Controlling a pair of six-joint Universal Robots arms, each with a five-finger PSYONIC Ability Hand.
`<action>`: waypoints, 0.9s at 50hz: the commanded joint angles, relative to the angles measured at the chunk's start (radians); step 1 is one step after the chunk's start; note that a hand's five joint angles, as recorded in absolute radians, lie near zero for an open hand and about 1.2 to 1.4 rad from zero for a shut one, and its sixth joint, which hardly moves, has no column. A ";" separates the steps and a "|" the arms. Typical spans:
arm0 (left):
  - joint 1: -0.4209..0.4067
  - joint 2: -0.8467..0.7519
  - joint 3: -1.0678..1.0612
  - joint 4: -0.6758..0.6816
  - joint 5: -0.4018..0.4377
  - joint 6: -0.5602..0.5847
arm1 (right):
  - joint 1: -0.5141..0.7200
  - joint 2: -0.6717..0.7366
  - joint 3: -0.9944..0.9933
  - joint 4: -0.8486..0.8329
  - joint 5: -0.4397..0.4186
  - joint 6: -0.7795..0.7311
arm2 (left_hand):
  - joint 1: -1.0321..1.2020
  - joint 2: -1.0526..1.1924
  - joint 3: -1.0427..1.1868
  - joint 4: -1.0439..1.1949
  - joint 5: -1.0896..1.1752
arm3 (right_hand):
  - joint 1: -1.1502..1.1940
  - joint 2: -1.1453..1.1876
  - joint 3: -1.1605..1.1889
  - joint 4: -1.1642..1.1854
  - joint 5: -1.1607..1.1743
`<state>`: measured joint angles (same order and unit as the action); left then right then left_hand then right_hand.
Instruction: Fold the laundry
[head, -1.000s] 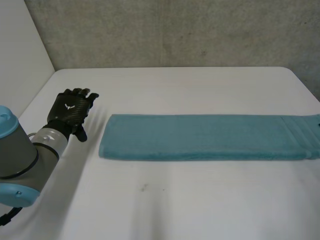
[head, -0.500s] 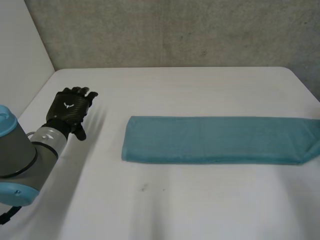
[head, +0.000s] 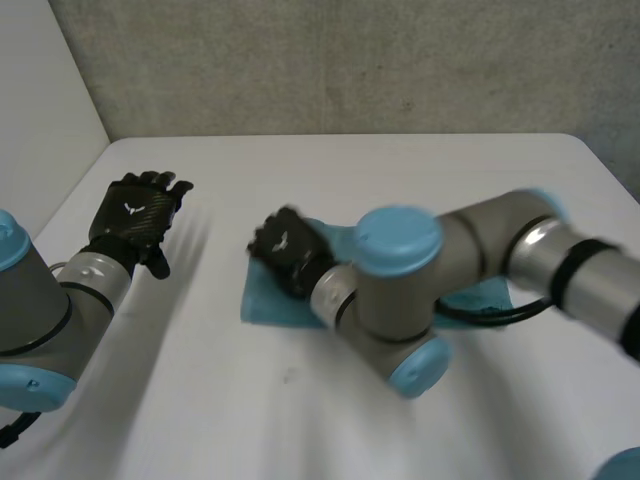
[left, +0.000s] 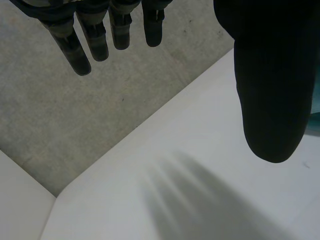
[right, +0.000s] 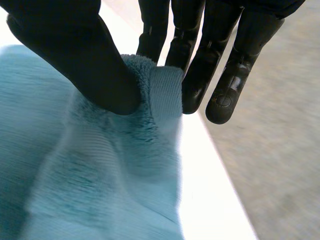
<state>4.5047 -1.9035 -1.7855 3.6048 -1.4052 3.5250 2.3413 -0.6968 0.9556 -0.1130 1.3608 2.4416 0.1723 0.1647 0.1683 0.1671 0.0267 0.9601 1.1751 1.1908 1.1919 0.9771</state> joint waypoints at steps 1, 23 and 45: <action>-0.007 0.000 0.000 0.000 0.000 0.000 | 0.073 0.128 -0.064 0.007 0.037 -0.104 | 0.002 0.010 0.006 0.007 -0.027 | 0.196 -0.019 -0.035 -0.036 0.004; -0.277 -0.060 0.169 0.012 0.002 -0.029 | -0.237 -0.343 0.344 0.039 0.135 0.309 | 0.021 0.028 0.025 0.026 -0.008 | -0.786 -1.001 -1.016 -1.017 -0.977; -0.369 -0.308 0.328 -0.028 -0.064 -0.029 | -0.562 -0.331 0.695 -0.097 -0.037 0.356 | 0.026 0.034 0.031 0.032 -0.002 | -0.121 -0.336 -0.351 -0.352 -0.312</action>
<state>4.1171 -2.2166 -1.4279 3.5863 -1.4224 3.4940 1.8059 -1.0892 1.6561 -0.1707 1.3197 2.8014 0.1759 0.1719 0.1706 0.1711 0.0272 0.4462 0.5193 0.5194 0.5195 0.3283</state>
